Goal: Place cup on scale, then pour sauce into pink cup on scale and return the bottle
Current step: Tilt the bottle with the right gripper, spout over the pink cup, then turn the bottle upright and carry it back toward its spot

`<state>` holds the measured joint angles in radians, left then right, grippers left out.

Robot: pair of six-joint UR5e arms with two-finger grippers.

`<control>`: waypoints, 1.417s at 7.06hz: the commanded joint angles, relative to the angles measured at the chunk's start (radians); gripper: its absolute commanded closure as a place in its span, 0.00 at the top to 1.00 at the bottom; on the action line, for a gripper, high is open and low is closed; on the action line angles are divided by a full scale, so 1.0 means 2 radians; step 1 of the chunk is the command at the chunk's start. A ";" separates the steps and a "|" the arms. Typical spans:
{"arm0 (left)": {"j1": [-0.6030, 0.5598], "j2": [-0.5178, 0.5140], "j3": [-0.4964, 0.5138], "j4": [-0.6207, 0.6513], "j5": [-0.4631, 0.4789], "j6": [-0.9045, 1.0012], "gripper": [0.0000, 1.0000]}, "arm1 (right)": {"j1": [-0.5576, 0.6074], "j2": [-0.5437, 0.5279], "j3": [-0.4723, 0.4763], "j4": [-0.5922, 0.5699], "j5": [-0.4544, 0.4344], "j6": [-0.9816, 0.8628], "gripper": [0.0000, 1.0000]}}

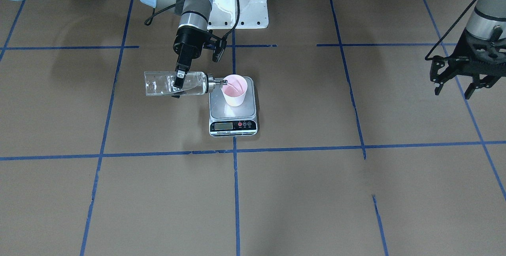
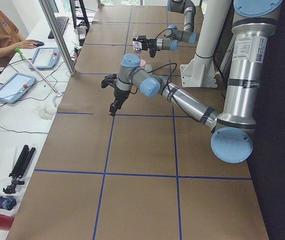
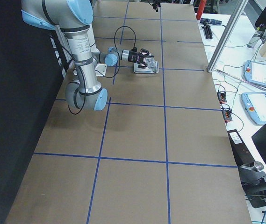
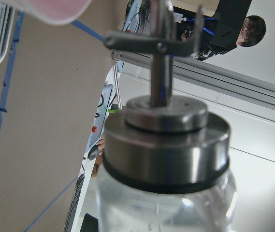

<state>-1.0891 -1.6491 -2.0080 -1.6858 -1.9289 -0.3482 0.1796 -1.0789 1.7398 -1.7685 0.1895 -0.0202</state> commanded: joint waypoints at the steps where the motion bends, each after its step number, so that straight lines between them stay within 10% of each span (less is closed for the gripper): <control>1: 0.000 0.000 -0.001 0.001 0.000 0.000 0.71 | 0.001 0.005 0.010 0.004 0.002 0.008 0.00; 10: 0.001 -0.001 -0.004 0.000 0.000 -0.004 0.71 | -0.011 -0.015 0.021 0.046 0.085 0.503 0.00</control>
<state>-1.0876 -1.6509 -2.0144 -1.6859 -1.9297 -0.3500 0.1593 -1.1198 1.7755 -1.6784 0.3343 0.8192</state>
